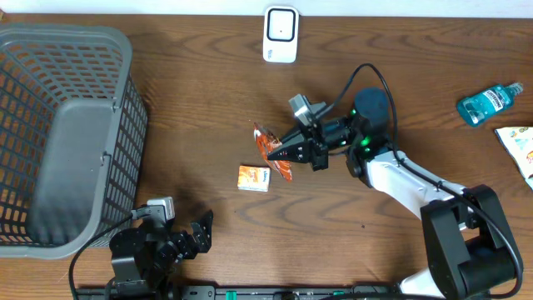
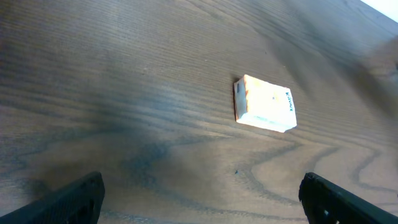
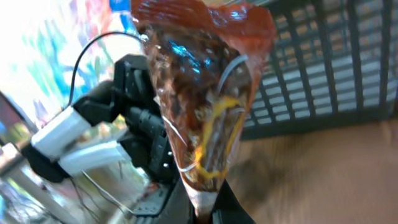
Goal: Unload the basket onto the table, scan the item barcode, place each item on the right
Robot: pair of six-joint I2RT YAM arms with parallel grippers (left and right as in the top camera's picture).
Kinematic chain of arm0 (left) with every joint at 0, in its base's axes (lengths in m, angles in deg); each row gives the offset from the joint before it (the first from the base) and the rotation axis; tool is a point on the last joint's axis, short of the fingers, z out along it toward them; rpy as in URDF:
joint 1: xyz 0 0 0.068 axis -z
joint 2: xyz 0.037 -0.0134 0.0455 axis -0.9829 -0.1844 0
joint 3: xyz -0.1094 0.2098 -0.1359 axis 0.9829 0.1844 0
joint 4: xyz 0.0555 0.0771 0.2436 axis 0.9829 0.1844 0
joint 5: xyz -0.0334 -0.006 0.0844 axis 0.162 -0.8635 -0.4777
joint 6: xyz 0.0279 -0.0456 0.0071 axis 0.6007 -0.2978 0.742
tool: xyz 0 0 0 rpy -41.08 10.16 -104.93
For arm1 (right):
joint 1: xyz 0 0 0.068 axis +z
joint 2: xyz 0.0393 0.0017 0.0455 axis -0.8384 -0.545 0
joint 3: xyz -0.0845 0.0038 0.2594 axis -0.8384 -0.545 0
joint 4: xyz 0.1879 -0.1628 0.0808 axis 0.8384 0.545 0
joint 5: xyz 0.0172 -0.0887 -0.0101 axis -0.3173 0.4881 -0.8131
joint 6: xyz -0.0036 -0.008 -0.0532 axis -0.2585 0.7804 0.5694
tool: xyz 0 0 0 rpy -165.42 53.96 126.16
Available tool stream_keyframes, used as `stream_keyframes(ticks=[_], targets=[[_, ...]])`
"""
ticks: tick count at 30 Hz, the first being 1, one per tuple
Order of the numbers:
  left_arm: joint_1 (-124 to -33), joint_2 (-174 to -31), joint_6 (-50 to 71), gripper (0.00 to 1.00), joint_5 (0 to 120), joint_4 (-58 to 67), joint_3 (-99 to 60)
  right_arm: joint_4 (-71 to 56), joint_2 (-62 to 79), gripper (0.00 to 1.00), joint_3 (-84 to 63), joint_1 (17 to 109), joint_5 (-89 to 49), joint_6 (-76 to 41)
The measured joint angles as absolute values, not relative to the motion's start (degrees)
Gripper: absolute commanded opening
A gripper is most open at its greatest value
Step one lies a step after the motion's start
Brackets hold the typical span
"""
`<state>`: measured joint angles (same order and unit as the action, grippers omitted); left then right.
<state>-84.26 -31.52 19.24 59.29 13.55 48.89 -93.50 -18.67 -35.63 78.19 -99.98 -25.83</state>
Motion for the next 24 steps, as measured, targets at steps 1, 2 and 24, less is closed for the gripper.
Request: stream_keyframes(ticks=[1,2,24], targets=[[-84.26,-31.52,19.24,1.00,59.29,13.55,48.87,-96.85,-18.67,0.01,-35.63,78.58,-100.17,-26.51],[-84.26,-31.52,19.24,1.00,59.29,13.55,48.89,-99.51,-18.67,0.01,-35.63,79.02,-100.33,-27.40],[-84.26,-31.52,19.27,1.00,59.29,13.55,48.89,-93.89,-18.76,0.01,-35.50,81.20,-95.17,-47.01]])
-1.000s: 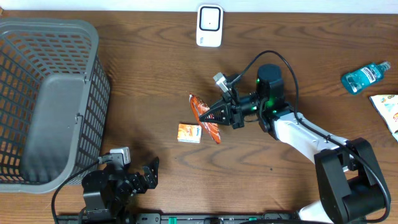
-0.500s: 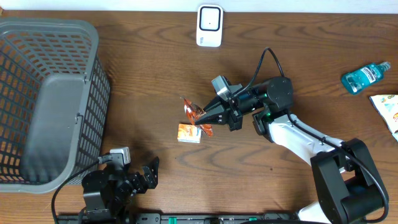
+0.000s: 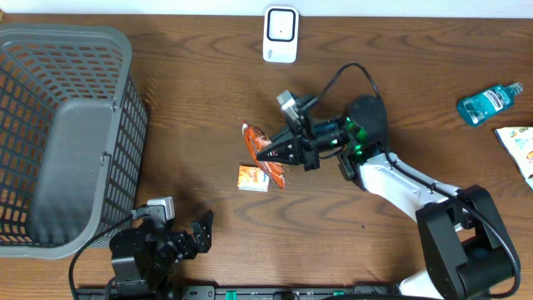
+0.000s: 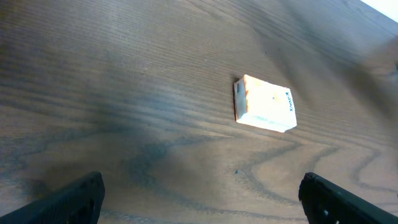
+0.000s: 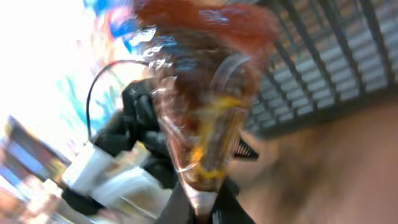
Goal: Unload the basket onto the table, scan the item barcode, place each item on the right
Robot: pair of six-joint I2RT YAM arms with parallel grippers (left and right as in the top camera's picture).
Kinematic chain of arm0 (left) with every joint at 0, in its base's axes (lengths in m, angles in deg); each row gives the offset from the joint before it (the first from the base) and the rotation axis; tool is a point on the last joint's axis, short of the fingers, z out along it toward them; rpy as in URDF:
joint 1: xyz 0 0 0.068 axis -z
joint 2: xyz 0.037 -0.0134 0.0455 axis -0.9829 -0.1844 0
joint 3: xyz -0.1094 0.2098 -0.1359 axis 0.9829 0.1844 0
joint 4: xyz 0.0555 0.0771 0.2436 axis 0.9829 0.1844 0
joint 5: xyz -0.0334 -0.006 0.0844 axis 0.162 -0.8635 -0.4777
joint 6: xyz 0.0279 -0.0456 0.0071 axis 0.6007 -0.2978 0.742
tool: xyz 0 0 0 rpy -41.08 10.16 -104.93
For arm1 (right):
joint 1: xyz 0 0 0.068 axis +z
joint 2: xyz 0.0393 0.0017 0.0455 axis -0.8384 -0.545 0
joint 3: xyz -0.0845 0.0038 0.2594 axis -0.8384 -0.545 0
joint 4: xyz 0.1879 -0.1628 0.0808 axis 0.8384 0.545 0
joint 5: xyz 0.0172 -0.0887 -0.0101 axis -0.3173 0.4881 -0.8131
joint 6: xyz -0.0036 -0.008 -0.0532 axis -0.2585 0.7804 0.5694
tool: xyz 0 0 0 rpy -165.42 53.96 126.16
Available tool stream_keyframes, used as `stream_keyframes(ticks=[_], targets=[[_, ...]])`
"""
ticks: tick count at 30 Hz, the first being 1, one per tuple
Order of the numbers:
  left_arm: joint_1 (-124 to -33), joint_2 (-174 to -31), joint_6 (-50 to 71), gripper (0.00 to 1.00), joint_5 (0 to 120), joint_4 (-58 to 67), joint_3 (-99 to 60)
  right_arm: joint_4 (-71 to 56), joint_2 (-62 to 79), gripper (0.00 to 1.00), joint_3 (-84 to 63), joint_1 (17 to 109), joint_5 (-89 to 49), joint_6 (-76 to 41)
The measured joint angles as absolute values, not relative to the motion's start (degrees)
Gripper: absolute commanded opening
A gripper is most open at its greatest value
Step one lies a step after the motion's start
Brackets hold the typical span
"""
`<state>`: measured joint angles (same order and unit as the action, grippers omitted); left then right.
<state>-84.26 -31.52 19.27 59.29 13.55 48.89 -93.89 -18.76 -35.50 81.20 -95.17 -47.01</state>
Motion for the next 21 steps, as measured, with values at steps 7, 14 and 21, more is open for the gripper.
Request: stream_keyframes(ticks=[7,14,21], targets=[[-84.26,-31.52,19.24,1.00,59.29,13.55,48.87,-49.94,-18.87,0.01,-35.57,81.23,-86.36,-35.16],[-84.26,-31.52,19.24,1.00,59.31,13.55,48.87,-28.50,-18.95,0.04,-36.18,81.20,-56.15,-27.80],[-84.26,-31.52,19.24,1.00,59.29,13.55,48.87,-27.43,-18.95,0.17,-36.18,81.20,-43.00,-26.14]])
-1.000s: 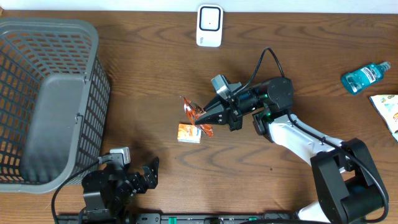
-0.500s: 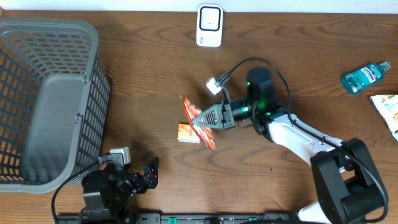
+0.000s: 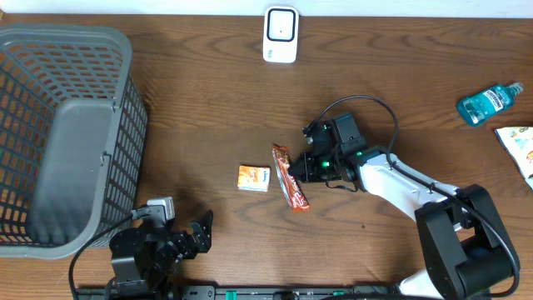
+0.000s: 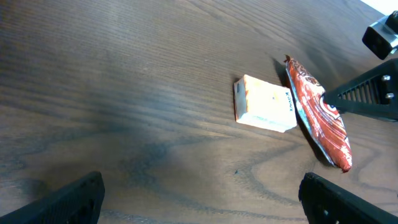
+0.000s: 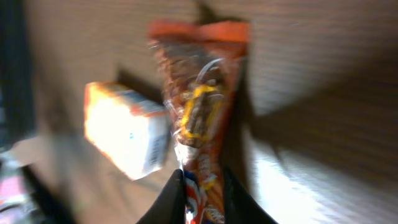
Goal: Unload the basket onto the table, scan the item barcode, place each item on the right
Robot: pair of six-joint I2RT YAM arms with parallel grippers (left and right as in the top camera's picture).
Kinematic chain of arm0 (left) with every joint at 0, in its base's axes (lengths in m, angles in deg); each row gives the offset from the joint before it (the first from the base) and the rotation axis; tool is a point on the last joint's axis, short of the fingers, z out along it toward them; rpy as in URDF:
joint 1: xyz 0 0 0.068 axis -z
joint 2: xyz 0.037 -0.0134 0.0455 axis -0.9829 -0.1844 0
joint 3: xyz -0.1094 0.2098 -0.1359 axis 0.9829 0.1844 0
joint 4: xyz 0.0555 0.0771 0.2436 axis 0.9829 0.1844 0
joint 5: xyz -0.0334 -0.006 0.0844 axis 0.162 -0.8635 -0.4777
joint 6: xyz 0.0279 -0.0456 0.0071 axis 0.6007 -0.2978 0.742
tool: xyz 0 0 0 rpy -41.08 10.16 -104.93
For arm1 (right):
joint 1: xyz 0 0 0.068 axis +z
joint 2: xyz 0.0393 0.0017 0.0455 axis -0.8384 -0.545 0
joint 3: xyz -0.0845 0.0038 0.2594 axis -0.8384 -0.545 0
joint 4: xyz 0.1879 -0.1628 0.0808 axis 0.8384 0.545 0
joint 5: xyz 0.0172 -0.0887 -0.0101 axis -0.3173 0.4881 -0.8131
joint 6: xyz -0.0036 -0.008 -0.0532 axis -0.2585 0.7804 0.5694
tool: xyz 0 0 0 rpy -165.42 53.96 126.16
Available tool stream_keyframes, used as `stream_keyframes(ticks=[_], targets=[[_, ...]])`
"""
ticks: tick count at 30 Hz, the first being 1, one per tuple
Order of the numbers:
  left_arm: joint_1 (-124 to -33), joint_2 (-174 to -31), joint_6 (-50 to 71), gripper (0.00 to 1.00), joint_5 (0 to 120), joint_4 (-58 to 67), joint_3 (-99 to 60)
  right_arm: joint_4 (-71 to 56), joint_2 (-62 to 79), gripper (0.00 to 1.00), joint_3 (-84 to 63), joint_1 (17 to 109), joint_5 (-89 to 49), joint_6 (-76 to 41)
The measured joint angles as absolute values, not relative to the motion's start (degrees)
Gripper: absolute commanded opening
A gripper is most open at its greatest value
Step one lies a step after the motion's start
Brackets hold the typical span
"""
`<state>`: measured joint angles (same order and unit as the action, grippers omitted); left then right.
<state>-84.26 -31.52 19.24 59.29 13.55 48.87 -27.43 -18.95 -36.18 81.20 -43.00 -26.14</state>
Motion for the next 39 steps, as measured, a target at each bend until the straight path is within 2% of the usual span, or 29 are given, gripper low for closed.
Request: stream_keyframes(ticks=[6,7,9,10,13,17,21,25,32,36,39], targets=[[-84.26,-31.52,19.24,1.00,59.29,13.55,48.87,-27.23,-18.95,0.29,-36.18,81.20,-31.96,-25.65],[-84.26,-31.52,19.24,1.00,59.29,13.57,48.87,-27.45,-18.95,0.35,-36.18,81.20,-31.06,-25.76],[-84.26,-31.52,19.24,1.00,59.29,13.55,48.87,-27.45,-18.95,0.64,-35.94,81.20,-30.14,-25.48],[-84.26,-31.52,19.24,1.00,59.31,13.55,48.87,-27.14,-18.95,0.74,-35.61,81.20,-30.23,-25.00],[-84.26,-31.52,19.27,1.00,59.31,13.55,48.87,-24.04,-18.38,0.87,-33.36,81.20,-31.06,-23.23],[-84.26,-31.52,19.24,1.00,59.31,13.55,48.87,-18.42,-14.65,0.98,-29.36,81.53,-30.67,-20.98],[-84.26,-31.52,19.24,1.00,59.29,13.55,48.87,-16.70,-9.95,0.99,-27.20,84.72,-25.49,-20.08],[-84.26,-31.52,19.24,1.00,59.31,13.57,48.87,-14.53,-9.86,0.99,-26.78,91.65,-15.70,-19.86],[-84.26,-31.52,19.24,1.00,59.31,13.55,48.87,-14.23,-16.20,0.99,-26.80,102.58,3.65,-19.64],[-84.26,-31.52,19.24,1.00,59.31,13.55,48.87,-15.03,-20.81,0.99,-26.80,105.07,10.09,-19.64],[-84.26,-31.52,19.24,1.00,59.31,13.57,48.87,-15.10,-23.63,0.95,-26.80,106.60,15.17,-19.60]])
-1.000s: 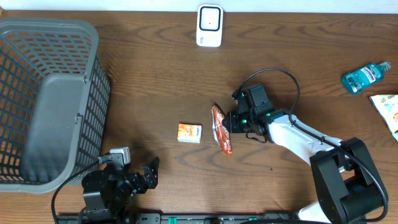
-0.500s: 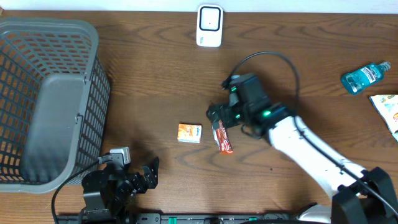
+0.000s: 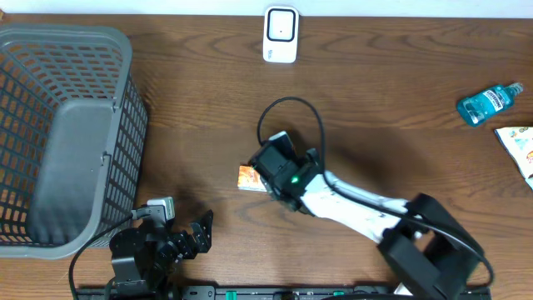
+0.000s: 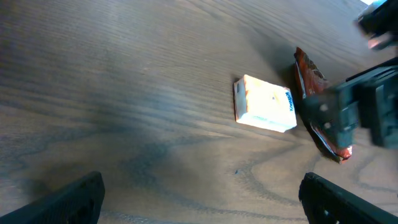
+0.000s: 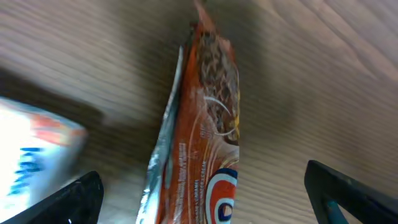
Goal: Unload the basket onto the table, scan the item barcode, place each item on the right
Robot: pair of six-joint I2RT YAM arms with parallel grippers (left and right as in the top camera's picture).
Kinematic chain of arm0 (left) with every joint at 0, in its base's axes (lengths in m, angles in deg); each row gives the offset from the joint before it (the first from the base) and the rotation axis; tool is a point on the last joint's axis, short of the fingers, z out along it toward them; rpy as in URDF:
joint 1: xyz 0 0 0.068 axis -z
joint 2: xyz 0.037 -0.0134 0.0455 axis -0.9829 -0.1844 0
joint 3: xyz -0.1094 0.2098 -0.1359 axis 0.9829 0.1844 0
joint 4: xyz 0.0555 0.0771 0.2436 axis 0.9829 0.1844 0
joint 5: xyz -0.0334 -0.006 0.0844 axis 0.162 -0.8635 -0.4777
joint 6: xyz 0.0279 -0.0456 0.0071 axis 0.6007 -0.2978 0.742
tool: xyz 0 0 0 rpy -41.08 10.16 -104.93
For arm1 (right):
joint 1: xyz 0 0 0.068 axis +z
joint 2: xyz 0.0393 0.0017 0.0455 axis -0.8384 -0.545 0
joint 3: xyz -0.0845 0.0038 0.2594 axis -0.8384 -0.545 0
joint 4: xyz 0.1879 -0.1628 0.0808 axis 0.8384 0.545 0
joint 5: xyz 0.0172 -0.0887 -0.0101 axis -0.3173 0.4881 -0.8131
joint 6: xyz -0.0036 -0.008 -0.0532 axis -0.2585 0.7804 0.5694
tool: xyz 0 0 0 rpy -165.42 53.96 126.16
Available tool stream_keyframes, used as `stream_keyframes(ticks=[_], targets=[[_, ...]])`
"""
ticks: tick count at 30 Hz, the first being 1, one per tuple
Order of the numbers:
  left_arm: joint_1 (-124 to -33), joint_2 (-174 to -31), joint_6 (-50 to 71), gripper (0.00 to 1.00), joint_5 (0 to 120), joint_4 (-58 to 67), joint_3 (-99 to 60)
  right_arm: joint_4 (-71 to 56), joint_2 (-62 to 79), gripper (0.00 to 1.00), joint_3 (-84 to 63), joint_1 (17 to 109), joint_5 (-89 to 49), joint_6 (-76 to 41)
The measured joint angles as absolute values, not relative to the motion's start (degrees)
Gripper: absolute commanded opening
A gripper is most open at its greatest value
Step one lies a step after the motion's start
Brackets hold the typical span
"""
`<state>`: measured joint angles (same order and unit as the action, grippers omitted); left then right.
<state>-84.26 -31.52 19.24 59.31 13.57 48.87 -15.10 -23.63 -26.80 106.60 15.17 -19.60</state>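
An orange snack bar wrapper (image 5: 208,143) lies flat on the wooden table, just right of a small orange-and-white box (image 4: 264,104). My right gripper (image 5: 205,199) hovers over the wrapper, open, with one finger on each side of it. In the overhead view the right gripper (image 3: 280,171) covers most of the wrapper. The left wrist view shows the wrapper (image 4: 314,93) beside the blurred right arm. The white scanner (image 3: 281,35) stands at the far edge. My left gripper (image 4: 202,199) is open and holds nothing, near the front edge (image 3: 200,229).
A large grey mesh basket (image 3: 67,133) fills the left side. A blue mouthwash bottle (image 3: 489,102) and a colourful packet (image 3: 518,146) lie at the far right. The small box (image 3: 251,177) touches the right gripper's left side in the overhead view.
My right gripper was shut on the wrapper's end as it lay right of the box. Now it is open and stands further left, over the released wrapper. The left arm has not moved.
My right gripper first held the wrapper raised above the table's middle. Then it held it further left, above the small box. Then the wrapper lay on the table right of the box, still gripped. Now it lies free under the open gripper.
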Motion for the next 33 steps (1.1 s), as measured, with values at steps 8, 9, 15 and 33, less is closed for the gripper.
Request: stream_keyframes(ticks=[8,9,15,33], targets=[[-84.26,-31.52,19.24,1.00,59.31,13.55,48.87,-14.36,-27.26,0.65,-26.15,108.61,22.07,-21.04],[-84.26,-31.52,19.24,1.00,59.31,13.55,48.87,-13.26,-27.63,0.61,-25.93,108.61,22.44,-21.96],[-84.26,-31.52,19.24,1.00,59.31,13.55,48.87,-5.31,-29.16,0.31,-25.23,108.59,24.94,-30.40],[-84.26,-31.52,19.24,1.00,59.29,13.55,48.87,5.16,-30.43,0.01,-15.00,95.78,-7.96,-21.04]])
